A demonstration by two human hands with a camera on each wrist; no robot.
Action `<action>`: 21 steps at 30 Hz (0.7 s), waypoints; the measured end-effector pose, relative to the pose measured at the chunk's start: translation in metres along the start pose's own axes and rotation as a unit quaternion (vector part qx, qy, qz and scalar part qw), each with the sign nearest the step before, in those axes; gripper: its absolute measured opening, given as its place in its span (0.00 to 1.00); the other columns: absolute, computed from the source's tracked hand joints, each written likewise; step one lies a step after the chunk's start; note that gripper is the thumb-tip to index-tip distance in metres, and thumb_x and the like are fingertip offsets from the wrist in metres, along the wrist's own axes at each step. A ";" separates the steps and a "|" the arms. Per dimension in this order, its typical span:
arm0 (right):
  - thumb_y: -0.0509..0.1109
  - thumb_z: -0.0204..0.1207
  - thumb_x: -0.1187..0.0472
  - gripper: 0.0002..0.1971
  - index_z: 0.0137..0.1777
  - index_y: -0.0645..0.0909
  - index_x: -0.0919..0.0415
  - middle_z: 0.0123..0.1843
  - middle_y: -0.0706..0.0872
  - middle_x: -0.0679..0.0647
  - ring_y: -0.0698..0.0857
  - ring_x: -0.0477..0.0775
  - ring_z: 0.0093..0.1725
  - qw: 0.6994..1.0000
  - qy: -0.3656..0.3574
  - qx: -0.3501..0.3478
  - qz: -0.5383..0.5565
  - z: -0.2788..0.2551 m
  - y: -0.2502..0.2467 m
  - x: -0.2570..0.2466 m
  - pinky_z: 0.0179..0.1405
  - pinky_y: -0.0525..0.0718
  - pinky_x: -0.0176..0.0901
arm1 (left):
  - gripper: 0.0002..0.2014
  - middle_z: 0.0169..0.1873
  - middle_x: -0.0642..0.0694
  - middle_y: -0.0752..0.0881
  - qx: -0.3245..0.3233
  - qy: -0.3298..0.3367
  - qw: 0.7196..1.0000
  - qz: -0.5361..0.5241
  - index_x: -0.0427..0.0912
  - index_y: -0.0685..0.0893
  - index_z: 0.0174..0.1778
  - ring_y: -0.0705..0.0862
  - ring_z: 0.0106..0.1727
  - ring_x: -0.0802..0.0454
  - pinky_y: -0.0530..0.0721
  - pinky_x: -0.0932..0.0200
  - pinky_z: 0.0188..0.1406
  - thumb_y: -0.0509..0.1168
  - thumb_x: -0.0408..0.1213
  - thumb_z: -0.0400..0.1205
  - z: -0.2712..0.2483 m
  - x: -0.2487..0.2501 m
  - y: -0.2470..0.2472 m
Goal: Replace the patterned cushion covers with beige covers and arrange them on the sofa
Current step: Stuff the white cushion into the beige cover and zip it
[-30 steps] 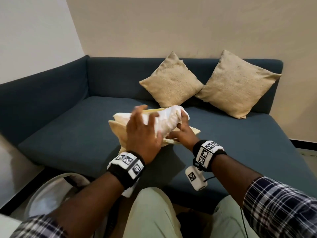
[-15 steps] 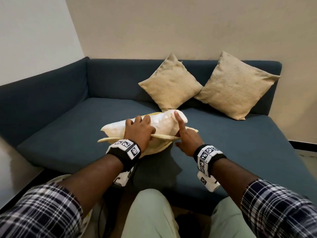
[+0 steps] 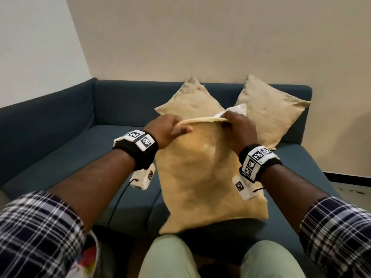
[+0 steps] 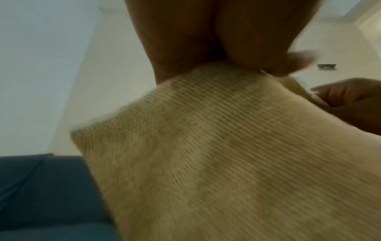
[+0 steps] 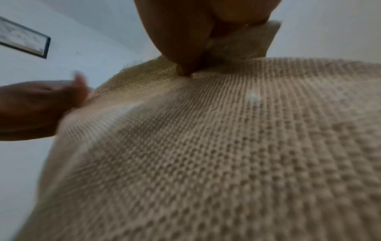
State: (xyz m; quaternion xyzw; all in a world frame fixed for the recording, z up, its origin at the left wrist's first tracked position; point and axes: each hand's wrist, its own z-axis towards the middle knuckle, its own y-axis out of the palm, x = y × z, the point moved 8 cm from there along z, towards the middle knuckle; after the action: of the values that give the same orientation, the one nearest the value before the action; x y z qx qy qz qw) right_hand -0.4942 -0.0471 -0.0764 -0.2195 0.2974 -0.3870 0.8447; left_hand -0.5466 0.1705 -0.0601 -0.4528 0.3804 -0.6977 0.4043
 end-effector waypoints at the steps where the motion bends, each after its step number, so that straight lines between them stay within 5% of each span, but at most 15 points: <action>1: 0.67 0.80 0.64 0.09 0.53 0.87 0.51 0.48 0.91 0.55 0.86 0.63 0.48 0.999 -0.014 -0.029 -0.003 -0.005 0.001 0.004 0.52 0.83 0.58 | 0.20 0.31 0.53 0.83 -0.077 -0.007 0.997 -0.007 0.50 0.81 0.32 0.82 0.35 0.50 0.74 0.57 0.35 0.69 0.63 0.78 -0.005 -0.008 0.016; 4: 0.69 0.81 0.58 0.07 0.55 0.86 0.50 0.49 0.90 0.56 0.86 0.63 0.50 0.990 -0.051 -0.125 -0.032 -0.025 0.011 0.016 0.54 0.81 0.59 | 0.19 0.30 0.52 0.86 -0.285 -0.059 0.954 0.074 0.45 0.87 0.33 0.82 0.32 0.55 0.76 0.61 0.31 0.78 0.58 0.73 -0.031 -0.044 0.064; 6: 0.71 0.81 0.55 0.07 0.56 0.87 0.50 0.50 0.90 0.56 0.86 0.62 0.50 0.982 -0.049 -0.178 -0.032 -0.032 0.014 0.030 0.53 0.82 0.57 | 0.14 0.27 0.56 0.85 -0.311 -0.101 0.945 0.035 0.48 0.88 0.30 0.81 0.32 0.58 0.78 0.62 0.34 0.79 0.54 0.72 -0.037 -0.061 0.077; 9: 0.75 0.71 0.34 0.19 0.53 0.86 0.46 0.46 0.88 0.48 0.85 0.54 0.47 0.963 -0.030 -0.266 -0.030 -0.035 0.015 0.045 0.47 0.78 0.46 | 0.14 0.30 0.47 0.84 -0.213 -0.146 0.955 -0.146 0.42 0.87 0.29 0.80 0.36 0.50 0.77 0.52 0.41 0.77 0.49 0.59 -0.024 -0.072 0.078; 11: 0.77 0.59 0.26 0.30 0.56 0.85 0.43 0.47 0.85 0.42 0.82 0.49 0.48 0.942 -0.010 -0.333 -0.045 -0.035 0.017 0.051 0.49 0.75 0.44 | 0.13 0.31 0.46 0.85 -0.197 -0.152 0.945 -0.213 0.42 0.86 0.31 0.81 0.35 0.50 0.78 0.54 0.43 0.76 0.47 0.70 -0.019 -0.066 0.080; 13: 0.83 0.62 0.37 0.27 0.59 0.85 0.44 0.49 0.83 0.43 0.82 0.50 0.50 0.930 0.000 -0.356 -0.087 -0.028 0.017 0.061 0.49 0.76 0.44 | 0.16 0.31 0.49 0.83 -0.188 -0.122 0.960 -0.167 0.44 0.83 0.33 0.78 0.34 0.53 0.76 0.53 0.44 0.67 0.47 0.86 -0.013 -0.057 0.080; 16: 0.80 0.72 0.51 0.10 0.53 0.89 0.49 0.46 0.88 0.51 0.87 0.61 0.50 0.955 -0.001 -0.272 -0.117 -0.010 0.003 0.069 0.46 0.81 0.47 | 0.16 0.33 0.50 0.78 -0.022 -0.092 0.995 -0.024 0.49 0.81 0.39 0.76 0.38 0.49 0.73 0.51 0.45 0.59 0.51 0.90 0.003 -0.040 0.043; 19: 0.74 0.77 0.56 0.05 0.52 0.87 0.51 0.48 0.87 0.52 0.85 0.62 0.49 0.984 -0.037 -0.104 -0.142 0.003 -0.024 0.057 0.48 0.81 0.55 | 0.16 0.33 0.50 0.83 0.209 -0.081 0.974 0.041 0.53 0.73 0.39 0.80 0.39 0.40 0.71 0.48 0.48 0.55 0.56 0.89 0.009 -0.021 -0.006; 21: 0.73 0.76 0.56 0.05 0.51 0.85 0.51 0.51 0.86 0.51 0.84 0.61 0.50 0.987 -0.031 -0.082 -0.133 0.007 -0.033 0.051 0.50 0.78 0.58 | 0.19 0.27 0.52 0.78 0.267 -0.034 0.963 -0.010 0.51 0.70 0.37 0.77 0.31 0.45 0.71 0.52 0.39 0.55 0.59 0.88 0.013 -0.010 -0.018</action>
State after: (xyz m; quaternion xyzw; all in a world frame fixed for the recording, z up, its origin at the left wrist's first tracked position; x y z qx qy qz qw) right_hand -0.4799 -0.1057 -0.0686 -0.3375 0.2694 -0.4633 0.7738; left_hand -0.5359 0.1842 -0.0437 -0.3555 0.1619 -0.7619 0.5167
